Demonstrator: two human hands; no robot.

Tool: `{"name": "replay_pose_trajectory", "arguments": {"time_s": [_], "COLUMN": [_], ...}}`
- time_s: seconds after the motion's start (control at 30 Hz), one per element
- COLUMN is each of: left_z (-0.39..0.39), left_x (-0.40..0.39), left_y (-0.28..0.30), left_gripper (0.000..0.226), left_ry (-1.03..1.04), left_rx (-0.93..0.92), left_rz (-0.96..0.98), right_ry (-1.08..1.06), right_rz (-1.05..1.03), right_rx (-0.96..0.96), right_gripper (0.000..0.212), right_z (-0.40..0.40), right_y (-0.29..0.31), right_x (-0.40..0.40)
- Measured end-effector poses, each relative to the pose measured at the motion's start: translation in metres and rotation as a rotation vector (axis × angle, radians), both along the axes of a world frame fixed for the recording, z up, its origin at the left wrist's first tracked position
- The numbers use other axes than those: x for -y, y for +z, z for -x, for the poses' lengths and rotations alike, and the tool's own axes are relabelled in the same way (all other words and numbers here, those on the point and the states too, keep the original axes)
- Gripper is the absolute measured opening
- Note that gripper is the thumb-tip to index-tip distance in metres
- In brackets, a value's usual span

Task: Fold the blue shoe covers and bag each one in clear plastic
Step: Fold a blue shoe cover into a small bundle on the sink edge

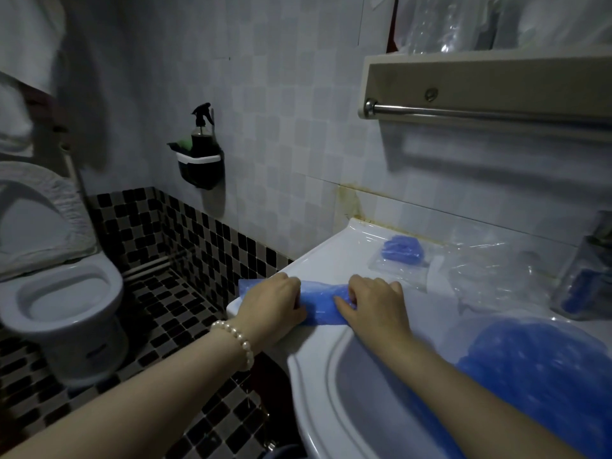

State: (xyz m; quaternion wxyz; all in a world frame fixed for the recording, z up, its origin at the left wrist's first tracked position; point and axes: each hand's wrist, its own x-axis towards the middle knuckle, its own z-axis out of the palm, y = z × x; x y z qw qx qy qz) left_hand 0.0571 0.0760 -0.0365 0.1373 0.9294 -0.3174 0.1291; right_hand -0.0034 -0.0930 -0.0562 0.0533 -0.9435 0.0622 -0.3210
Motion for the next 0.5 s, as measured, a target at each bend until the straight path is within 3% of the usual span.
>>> {"name": "replay_pose_trajectory", "arguments": {"time_s": [0.07, 0.13, 0.2, 0.23, 0.27, 0.33, 0.43, 0.5], "left_z": [-0.007, -0.016, -0.021, -0.021, -0.021, -0.023, -0.020, -0.019], "left_x": [-0.001, 0.000, 0.002, 0.003, 0.002, -0.001, -0.007, -0.007], "left_y": [-0.005, -0.006, 0.000, 0.003, 0.004, 0.002, -0.001, -0.002], "left_gripper": [0.030, 0.045, 0.049, 0.047, 0.043, 0.034, 0.035, 0.035], "left_ry": [-0.063, -0.104, -0.133, -0.142, -0.159, -0.186, -0.226, -0.247], "left_rx": [0.130, 0.192, 0.069, -0.090, -0.231, -0.344, -0.317, -0.244], "left_rz": [0.052, 0.083, 0.070, 0.083, 0.129, 0.284, 0.447, 0.446], "right_ry": [0.109, 0.211, 0.258, 0.257, 0.244, 0.219, 0.251, 0.252], "right_rz": [-0.104, -0.301, -0.566, -0.665, -0.714, -0.709, -0.740, -0.752], "right_rx": [0.047, -0.028, -0.162, -0.180, -0.159, -0.112, -0.060, -0.027], "right_gripper": [0.029, 0.043, 0.054, 0.054, 0.051, 0.043, 0.032, 0.025], "right_z": [-0.004, -0.011, -0.015, -0.018, -0.020, -0.021, -0.022, -0.021], "right_y": [-0.002, -0.002, -0.003, -0.004, -0.007, -0.008, -0.008, -0.009], "right_x": [0.002, 0.005, 0.007, 0.007, 0.008, 0.007, 0.005, 0.005]}}
